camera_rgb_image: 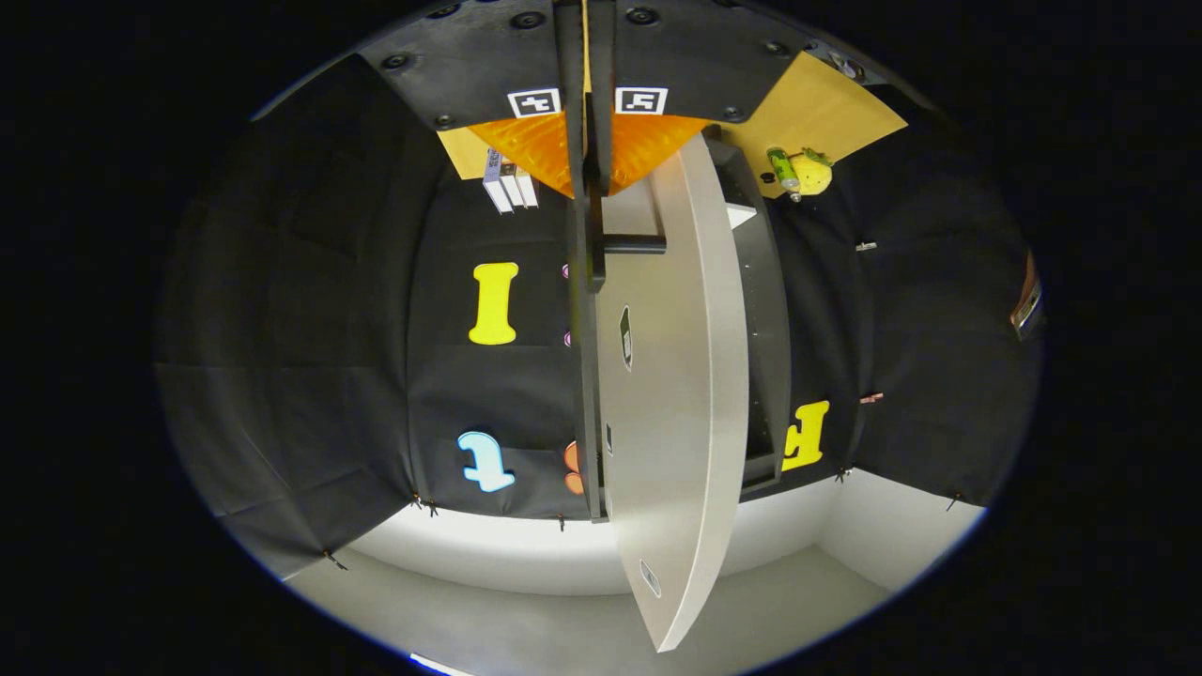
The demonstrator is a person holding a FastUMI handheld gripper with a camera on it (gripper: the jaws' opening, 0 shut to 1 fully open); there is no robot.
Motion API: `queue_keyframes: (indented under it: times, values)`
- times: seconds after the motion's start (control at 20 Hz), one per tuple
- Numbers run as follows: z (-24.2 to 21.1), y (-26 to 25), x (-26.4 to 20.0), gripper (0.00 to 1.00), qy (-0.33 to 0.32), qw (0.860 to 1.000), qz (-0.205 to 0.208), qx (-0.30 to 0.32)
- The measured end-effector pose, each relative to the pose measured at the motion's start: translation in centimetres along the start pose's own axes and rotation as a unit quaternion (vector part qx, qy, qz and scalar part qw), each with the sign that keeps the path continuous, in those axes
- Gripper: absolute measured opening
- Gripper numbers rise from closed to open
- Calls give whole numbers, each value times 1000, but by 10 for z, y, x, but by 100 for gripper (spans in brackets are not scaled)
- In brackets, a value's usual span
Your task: Open the shoe cabinet door, grab the shoes and put them into the shoe cabinet, then close the shoe cabinet door.
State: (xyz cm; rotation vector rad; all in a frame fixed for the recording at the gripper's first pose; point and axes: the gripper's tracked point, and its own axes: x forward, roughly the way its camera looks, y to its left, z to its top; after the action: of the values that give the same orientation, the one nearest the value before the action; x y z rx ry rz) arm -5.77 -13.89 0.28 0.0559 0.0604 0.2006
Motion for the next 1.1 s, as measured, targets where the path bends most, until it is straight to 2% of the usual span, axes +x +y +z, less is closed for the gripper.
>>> queue_keyframes:
  times: [0.35,0.5,0.55,0.6,0.85,1.1]
  values:
    - [6,7,-33,6,-8,1000,-10,14]
    - [1,29,-49,15,1,1000,1,-1]
    - [-1,36,-58,27,7,1000,1,-4]
    - [-4,44,-66,34,13,1000,5,-3]
    - [-32,100,-87,98,70,996,57,16]
    - [-95,147,-75,98,159,984,75,31]
